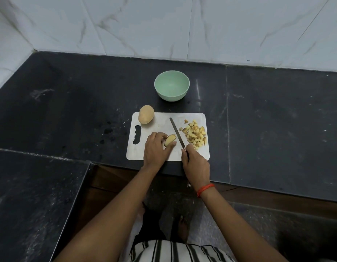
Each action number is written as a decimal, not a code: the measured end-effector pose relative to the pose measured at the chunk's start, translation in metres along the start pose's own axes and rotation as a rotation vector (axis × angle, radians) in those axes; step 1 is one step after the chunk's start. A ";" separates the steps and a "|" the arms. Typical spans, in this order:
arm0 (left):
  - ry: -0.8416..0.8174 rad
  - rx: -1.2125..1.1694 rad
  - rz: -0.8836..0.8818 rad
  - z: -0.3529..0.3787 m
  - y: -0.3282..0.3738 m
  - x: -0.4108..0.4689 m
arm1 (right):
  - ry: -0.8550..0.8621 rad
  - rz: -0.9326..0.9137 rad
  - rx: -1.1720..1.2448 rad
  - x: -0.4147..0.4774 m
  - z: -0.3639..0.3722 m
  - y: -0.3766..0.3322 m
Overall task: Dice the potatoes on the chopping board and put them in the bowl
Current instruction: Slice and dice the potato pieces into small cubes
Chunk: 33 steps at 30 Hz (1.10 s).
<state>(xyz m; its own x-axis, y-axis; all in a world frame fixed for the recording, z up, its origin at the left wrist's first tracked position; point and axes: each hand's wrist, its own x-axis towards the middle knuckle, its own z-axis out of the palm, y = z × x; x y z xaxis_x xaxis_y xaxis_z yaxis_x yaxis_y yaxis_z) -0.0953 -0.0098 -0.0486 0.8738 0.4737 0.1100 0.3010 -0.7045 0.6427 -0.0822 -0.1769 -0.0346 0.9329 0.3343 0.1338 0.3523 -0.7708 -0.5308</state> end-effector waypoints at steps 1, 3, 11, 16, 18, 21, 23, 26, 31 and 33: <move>-0.017 -0.014 0.004 -0.002 -0.002 0.000 | -0.008 0.002 0.000 0.000 0.000 0.000; -0.077 -0.070 0.024 -0.009 -0.007 0.003 | -0.015 0.008 0.008 0.001 -0.001 -0.001; -0.168 -0.149 0.019 -0.024 -0.010 0.016 | -0.032 0.037 0.030 0.003 -0.001 -0.002; -0.128 -0.142 0.042 -0.019 -0.010 0.012 | -0.050 0.039 0.016 0.003 -0.003 -0.002; -0.122 -0.137 0.050 -0.017 -0.011 0.011 | -0.051 0.038 0.010 0.003 -0.004 -0.003; -0.119 -0.142 0.068 -0.015 -0.012 0.008 | -0.062 0.036 0.001 0.003 -0.004 -0.003; -0.115 -0.101 0.088 -0.013 -0.012 0.008 | -0.076 0.024 -0.018 0.004 -0.005 -0.004; -0.119 0.001 0.113 -0.010 -0.008 0.011 | -0.094 0.028 -0.044 0.005 -0.005 -0.006; -0.090 -0.005 0.094 -0.009 -0.004 0.013 | -0.114 0.045 -0.052 0.007 -0.008 -0.008; -0.082 -0.005 0.091 -0.007 -0.005 0.011 | -0.116 0.041 -0.055 0.006 -0.008 -0.008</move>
<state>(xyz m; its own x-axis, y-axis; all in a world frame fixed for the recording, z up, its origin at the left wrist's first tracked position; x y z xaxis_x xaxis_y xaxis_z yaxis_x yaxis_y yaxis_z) -0.0902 0.0028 -0.0455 0.9258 0.3628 0.1064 0.2168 -0.7400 0.6367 -0.0787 -0.1728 -0.0223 0.9329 0.3599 0.0139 0.3207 -0.8128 -0.4864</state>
